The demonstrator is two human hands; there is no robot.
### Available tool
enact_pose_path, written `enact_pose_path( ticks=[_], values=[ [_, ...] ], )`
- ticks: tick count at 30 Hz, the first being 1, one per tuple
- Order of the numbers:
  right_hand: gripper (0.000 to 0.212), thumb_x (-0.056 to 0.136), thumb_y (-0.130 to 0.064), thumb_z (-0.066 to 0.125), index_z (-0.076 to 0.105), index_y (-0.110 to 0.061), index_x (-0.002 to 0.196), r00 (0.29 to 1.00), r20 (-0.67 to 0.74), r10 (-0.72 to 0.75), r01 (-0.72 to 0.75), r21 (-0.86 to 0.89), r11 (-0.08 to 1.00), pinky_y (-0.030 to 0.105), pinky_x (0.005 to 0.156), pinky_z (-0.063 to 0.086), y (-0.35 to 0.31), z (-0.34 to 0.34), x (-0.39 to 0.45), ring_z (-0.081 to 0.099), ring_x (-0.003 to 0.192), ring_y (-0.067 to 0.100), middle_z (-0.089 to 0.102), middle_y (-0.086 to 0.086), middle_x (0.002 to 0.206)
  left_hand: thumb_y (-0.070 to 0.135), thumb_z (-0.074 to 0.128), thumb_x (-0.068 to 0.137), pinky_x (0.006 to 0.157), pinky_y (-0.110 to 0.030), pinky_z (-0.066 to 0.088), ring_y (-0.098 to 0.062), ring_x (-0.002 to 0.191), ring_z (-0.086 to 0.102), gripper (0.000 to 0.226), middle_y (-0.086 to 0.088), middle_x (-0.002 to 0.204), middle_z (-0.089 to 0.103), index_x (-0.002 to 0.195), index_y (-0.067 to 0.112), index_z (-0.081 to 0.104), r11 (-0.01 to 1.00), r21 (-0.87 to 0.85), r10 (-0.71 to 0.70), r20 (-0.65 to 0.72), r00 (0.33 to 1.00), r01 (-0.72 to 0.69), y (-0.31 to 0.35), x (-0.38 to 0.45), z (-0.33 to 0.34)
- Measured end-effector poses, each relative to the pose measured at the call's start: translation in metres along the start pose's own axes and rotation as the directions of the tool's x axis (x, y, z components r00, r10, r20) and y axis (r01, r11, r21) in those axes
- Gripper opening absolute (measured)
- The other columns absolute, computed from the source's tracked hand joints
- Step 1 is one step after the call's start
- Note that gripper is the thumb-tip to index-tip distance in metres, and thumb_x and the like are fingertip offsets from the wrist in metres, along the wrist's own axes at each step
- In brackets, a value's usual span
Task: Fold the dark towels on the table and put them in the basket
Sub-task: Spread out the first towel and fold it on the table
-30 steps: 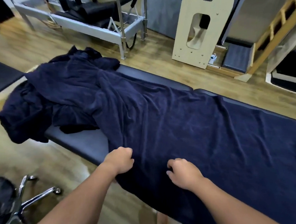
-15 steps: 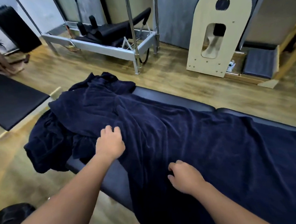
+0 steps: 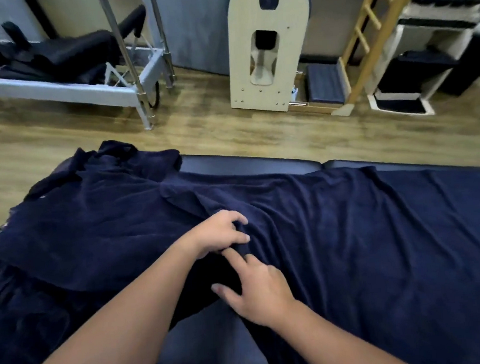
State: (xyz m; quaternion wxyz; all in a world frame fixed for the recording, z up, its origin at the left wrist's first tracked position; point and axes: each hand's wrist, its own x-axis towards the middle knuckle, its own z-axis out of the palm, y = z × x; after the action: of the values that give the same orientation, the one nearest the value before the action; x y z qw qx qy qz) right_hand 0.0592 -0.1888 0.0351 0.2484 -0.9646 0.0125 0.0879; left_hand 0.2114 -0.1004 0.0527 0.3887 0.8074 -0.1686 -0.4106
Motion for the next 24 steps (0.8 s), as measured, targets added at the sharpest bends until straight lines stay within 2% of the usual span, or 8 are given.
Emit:
enact_pose_path(
  ticks=[3,5,7,10,12,15,21,24],
  values=[
    [0.050,0.097,-0.068,0.035,0.042,-0.043,0.140,0.981,-0.025,0.190,-0.191,-0.071,0.979,0.039,0.071,0.047,-0.008,0.006,0.008,0.065,0.091,0.036,0.060,0.007,0.110,0.023,0.060,0.099,0.058,-0.029,0.046,-0.020,0.067,0.061,0.027,-0.001,0.085,0.066,0.125,0.019,0.063,0.999,-0.044,-0.006,0.105,0.994,0.010,0.011,0.005,-0.003],
    [0.053,0.101,-0.064,0.032,0.065,-0.024,0.111,0.939,-0.071,0.336,-0.342,-0.099,0.935,0.038,0.070,0.044,-0.003,0.006,0.012,0.066,0.092,0.036,0.063,0.008,0.109,0.019,0.047,0.101,0.065,-0.034,0.052,-0.026,0.071,0.074,0.032,-0.005,0.091,0.073,0.131,0.021,0.058,0.999,0.030,-0.036,0.072,0.997,0.034,0.011,0.013,-0.006],
    [0.055,0.102,-0.059,0.034,0.066,-0.018,0.087,0.886,-0.147,0.439,-0.453,-0.079,0.888,0.037,0.069,0.042,0.012,0.000,0.010,0.066,0.089,0.033,0.067,0.006,0.100,0.009,0.038,0.088,0.060,-0.036,0.057,-0.028,0.061,0.074,0.051,-0.009,0.077,0.075,0.136,0.022,0.049,0.964,0.255,-0.070,-0.034,0.997,0.076,0.006,0.017,-0.014],
    [0.042,0.100,-0.039,0.048,0.043,-0.018,0.063,0.805,-0.176,0.567,-0.583,-0.048,0.811,0.032,0.064,0.036,0.042,-0.013,-0.003,0.065,0.081,0.027,0.061,0.001,0.082,0.012,0.041,0.071,0.058,-0.037,0.062,-0.024,0.045,0.067,0.075,-0.003,0.074,0.071,0.144,0.026,0.034,0.700,0.703,-0.098,-0.076,0.992,0.123,0.002,0.017,-0.028],
    [0.033,0.092,-0.021,0.053,0.038,-0.021,0.063,0.739,-0.207,0.641,-0.659,-0.028,0.751,0.031,0.063,0.037,0.060,-0.020,-0.015,0.061,0.077,0.025,0.049,-0.004,0.076,0.016,0.048,0.078,0.066,-0.038,0.060,-0.025,0.059,0.065,0.053,-0.002,0.091,0.065,0.130,0.018,0.044,0.582,0.805,-0.028,-0.125,0.992,0.117,0.005,0.026,-0.028],
    [0.021,0.082,-0.001,0.048,0.045,-0.021,0.078,0.670,-0.163,0.725,-0.715,0.122,0.688,0.034,0.060,0.045,0.081,-0.030,-0.036,0.054,0.071,0.022,0.040,-0.006,0.089,0.023,0.052,0.084,0.082,-0.041,0.055,-0.034,0.099,0.064,0.018,-0.010,0.111,0.066,0.101,0.016,0.054,0.624,0.779,0.138,-0.181,0.974,0.056,0.027,0.054,-0.023],
    [0.052,0.078,0.001,0.052,0.068,-0.044,0.099,0.769,0.037,0.638,-0.616,0.308,0.725,0.029,0.088,0.051,0.127,-0.070,-0.077,0.061,0.100,0.014,0.060,-0.010,0.110,0.022,0.052,0.086,0.091,-0.047,0.050,-0.037,0.118,0.053,0.034,-0.014,0.121,0.059,0.119,0.014,0.052,0.715,0.675,0.316,-0.080,0.945,-0.182,0.097,0.107,0.027],
    [0.041,0.083,-0.002,0.053,0.064,-0.041,0.091,0.548,-0.157,0.822,-0.803,0.176,0.569,0.037,0.091,0.049,0.161,-0.086,-0.102,0.056,0.110,0.029,0.051,0.002,0.122,0.035,0.060,0.092,0.103,-0.058,0.043,-0.040,0.136,0.040,0.091,-0.016,0.152,0.039,0.157,0.040,-0.003,0.657,0.706,0.287,0.091,0.954,-0.265,0.120,0.117,0.061]
  ],
)
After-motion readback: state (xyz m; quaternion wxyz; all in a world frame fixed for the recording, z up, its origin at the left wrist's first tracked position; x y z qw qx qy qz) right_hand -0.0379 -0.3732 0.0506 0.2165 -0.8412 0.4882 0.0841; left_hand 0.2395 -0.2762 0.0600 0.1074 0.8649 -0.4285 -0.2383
